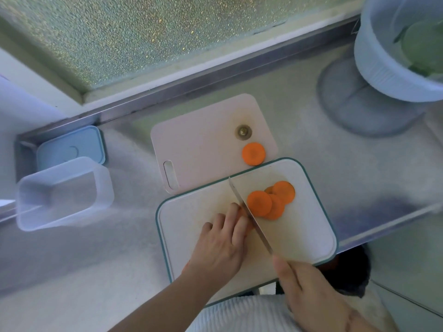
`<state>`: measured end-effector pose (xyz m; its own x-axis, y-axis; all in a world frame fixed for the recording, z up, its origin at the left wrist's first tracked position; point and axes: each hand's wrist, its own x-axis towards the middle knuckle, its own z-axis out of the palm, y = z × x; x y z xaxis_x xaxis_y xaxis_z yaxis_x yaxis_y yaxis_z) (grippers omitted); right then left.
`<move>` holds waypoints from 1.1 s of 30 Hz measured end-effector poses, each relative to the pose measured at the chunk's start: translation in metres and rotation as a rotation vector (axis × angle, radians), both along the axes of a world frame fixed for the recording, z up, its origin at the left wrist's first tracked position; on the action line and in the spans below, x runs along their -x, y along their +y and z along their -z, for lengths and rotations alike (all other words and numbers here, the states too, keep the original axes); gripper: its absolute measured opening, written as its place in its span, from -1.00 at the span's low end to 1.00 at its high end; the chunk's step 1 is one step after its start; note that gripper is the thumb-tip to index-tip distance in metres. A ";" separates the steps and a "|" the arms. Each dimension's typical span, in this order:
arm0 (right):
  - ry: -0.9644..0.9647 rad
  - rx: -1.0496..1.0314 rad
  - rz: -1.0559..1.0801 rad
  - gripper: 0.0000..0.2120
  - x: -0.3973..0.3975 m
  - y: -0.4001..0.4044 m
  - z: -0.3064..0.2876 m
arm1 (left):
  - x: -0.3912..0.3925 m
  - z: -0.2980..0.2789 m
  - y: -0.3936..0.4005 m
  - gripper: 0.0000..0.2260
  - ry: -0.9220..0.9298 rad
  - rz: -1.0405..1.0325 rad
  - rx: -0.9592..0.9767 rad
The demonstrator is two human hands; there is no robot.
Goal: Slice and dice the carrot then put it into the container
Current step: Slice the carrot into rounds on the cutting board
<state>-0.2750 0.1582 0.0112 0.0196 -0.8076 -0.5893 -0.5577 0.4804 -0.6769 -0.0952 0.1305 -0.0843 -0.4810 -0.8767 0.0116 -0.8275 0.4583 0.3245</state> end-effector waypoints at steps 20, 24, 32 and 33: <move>-0.025 0.036 -0.120 -0.40 -0.007 -0.015 0.026 | -0.002 0.000 -0.009 -0.58 0.081 -0.094 -0.019; 0.024 0.017 -0.109 -0.46 -0.002 0.005 0.010 | -0.005 -0.001 -0.011 -0.57 0.018 -0.069 -0.027; 0.077 -0.103 -0.137 -0.45 0.001 0.008 0.004 | -0.009 -0.001 -0.015 -0.49 -0.015 -0.035 -0.039; 0.086 -0.103 -0.149 -0.44 -0.001 0.007 0.005 | -0.009 0.000 -0.015 -0.49 -0.013 -0.036 -0.042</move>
